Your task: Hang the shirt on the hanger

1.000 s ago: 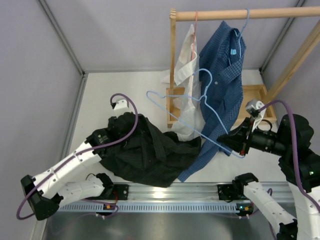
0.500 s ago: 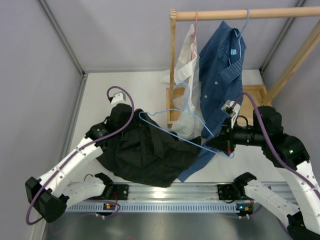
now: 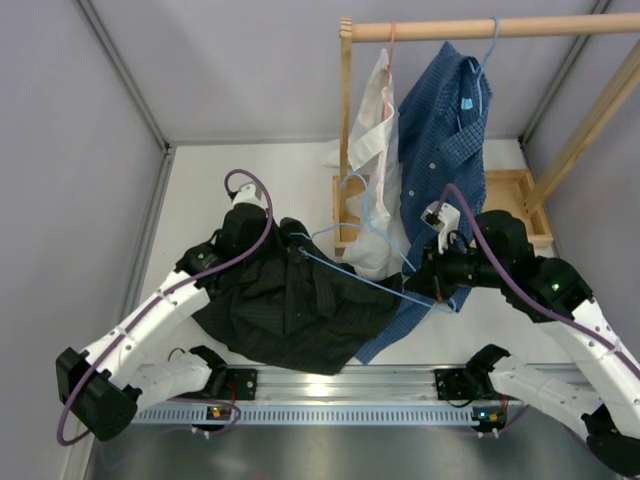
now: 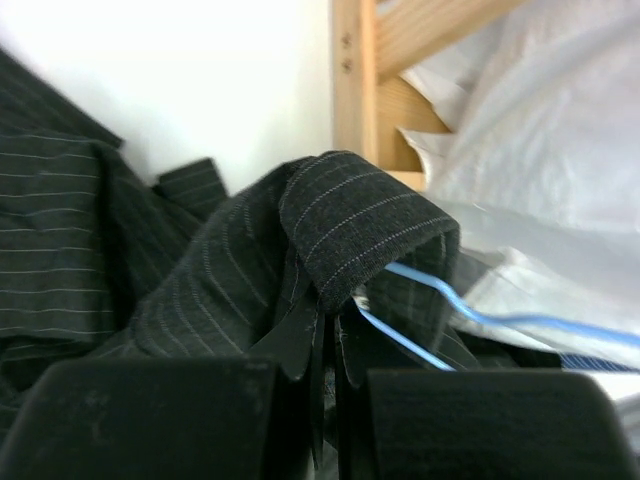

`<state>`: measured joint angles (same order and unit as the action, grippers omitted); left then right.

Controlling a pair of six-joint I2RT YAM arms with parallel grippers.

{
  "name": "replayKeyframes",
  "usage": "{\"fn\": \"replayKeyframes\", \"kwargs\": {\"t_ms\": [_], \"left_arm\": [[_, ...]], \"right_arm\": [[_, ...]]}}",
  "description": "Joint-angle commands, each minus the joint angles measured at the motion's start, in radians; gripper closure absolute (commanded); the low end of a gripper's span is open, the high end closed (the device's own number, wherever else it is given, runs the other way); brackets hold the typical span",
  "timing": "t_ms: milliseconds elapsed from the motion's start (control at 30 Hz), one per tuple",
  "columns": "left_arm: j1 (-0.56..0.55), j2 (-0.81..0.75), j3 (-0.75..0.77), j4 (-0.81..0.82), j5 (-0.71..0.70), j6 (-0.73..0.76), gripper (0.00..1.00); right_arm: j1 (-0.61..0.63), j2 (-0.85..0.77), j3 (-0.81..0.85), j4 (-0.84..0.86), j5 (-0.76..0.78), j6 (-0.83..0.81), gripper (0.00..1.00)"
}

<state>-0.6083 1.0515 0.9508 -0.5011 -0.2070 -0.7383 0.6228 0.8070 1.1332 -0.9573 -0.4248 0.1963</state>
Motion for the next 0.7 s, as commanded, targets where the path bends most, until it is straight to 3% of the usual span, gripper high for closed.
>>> {"fn": "replayKeyframes", "kwargs": {"t_ms": [0, 133, 300, 433, 667], "left_arm": [[0.001, -0.025, -0.017, 0.099, 0.145, -0.03, 1.0], [-0.036, -0.053, -0.017, 0.101, 0.196, -0.024, 1.0], [-0.045, -0.119, -0.006, 0.084, 0.369, 0.062, 1.0], [-0.051, -0.137, 0.045, -0.006, 0.487, 0.157, 1.0], [-0.053, -0.214, 0.137, -0.175, 0.607, 0.301, 1.0]], "right_arm": [[0.057, 0.041, 0.054, 0.087, 0.063, 0.038, 1.0], [0.083, 0.083, 0.086, 0.117, -0.009, 0.009, 1.0], [0.083, 0.118, 0.122, 0.089, -0.195, -0.096, 1.0], [0.083, 0.144, 0.131, 0.008, -0.233, -0.207, 1.0], [0.097, 0.222, 0.126, 0.012, -0.35, -0.302, 1.0]]}}
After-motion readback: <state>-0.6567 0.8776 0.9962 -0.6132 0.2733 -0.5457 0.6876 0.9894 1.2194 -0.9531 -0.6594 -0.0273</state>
